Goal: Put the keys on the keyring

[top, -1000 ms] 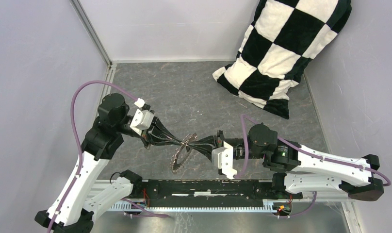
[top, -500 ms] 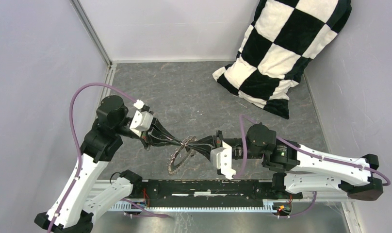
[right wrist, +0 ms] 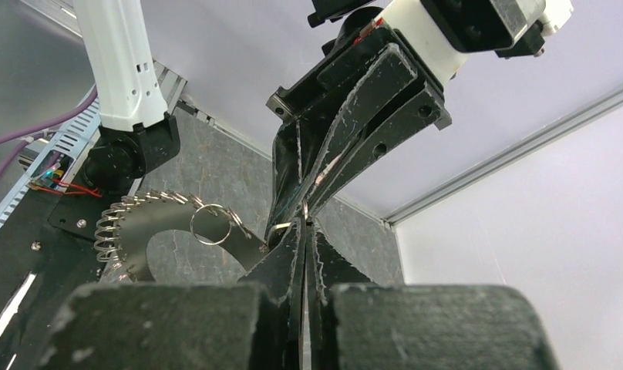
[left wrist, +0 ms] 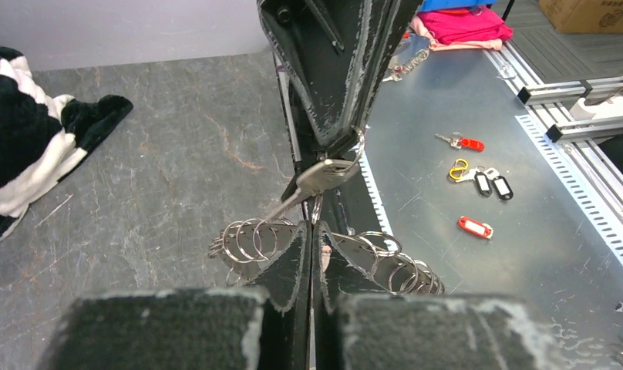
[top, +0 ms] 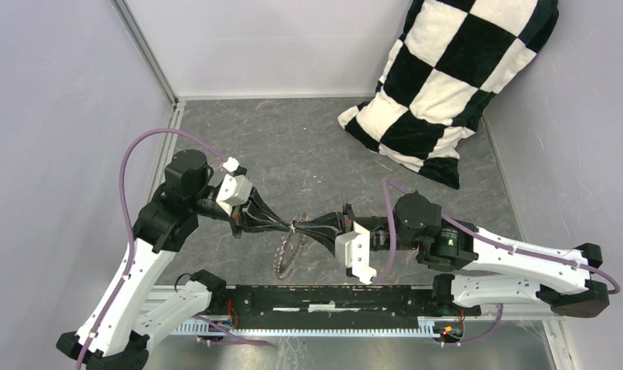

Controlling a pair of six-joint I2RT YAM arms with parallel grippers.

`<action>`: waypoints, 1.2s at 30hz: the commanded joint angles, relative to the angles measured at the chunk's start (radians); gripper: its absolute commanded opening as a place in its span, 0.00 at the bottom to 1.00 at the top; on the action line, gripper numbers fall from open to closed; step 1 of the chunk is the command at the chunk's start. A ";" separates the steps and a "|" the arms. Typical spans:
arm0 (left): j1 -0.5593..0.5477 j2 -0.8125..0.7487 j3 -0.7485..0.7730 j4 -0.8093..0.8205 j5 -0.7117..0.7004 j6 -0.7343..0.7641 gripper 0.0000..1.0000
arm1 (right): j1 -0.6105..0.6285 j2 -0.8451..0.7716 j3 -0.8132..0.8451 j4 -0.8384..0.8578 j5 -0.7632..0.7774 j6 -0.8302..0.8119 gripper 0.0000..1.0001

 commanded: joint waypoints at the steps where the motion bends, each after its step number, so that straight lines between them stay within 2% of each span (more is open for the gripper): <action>1: -0.002 -0.003 0.030 -0.017 -0.003 0.061 0.02 | 0.008 0.003 0.045 0.022 -0.005 -0.013 0.00; 9: -0.002 -0.011 0.050 -0.020 0.056 0.047 0.02 | 0.007 -0.021 0.015 -0.063 0.099 -0.060 0.01; 20: -0.002 0.007 0.082 -0.022 0.084 0.023 0.02 | 0.007 -0.024 0.045 -0.195 0.072 -0.135 0.00; 36: -0.002 0.005 0.071 -0.022 0.066 0.020 0.02 | 0.008 -0.019 0.054 -0.129 0.005 -0.120 0.01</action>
